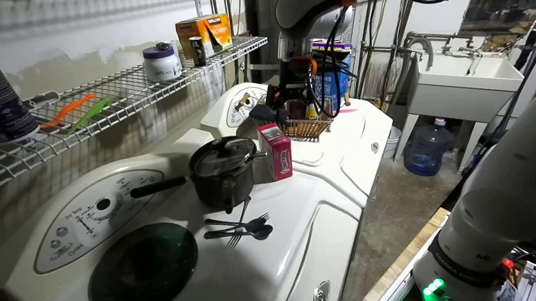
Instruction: Put the pink box on the white rack
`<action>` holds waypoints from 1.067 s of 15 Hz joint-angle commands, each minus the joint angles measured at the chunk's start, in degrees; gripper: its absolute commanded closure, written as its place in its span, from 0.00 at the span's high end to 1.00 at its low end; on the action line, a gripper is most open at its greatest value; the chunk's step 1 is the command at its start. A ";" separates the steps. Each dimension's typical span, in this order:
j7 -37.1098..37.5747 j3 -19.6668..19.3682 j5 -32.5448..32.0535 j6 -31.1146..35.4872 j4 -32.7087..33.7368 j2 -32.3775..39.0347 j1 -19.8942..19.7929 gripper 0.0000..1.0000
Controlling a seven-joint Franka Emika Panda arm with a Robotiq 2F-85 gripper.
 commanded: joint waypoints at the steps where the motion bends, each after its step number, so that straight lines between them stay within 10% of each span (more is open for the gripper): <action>1: 1.38 -0.61 0.90 0.15 6.07 6.01 -0.91 1.00; 16: 12.25 0.00 -6.51 0.77 19.08 20.83 2.33 1.00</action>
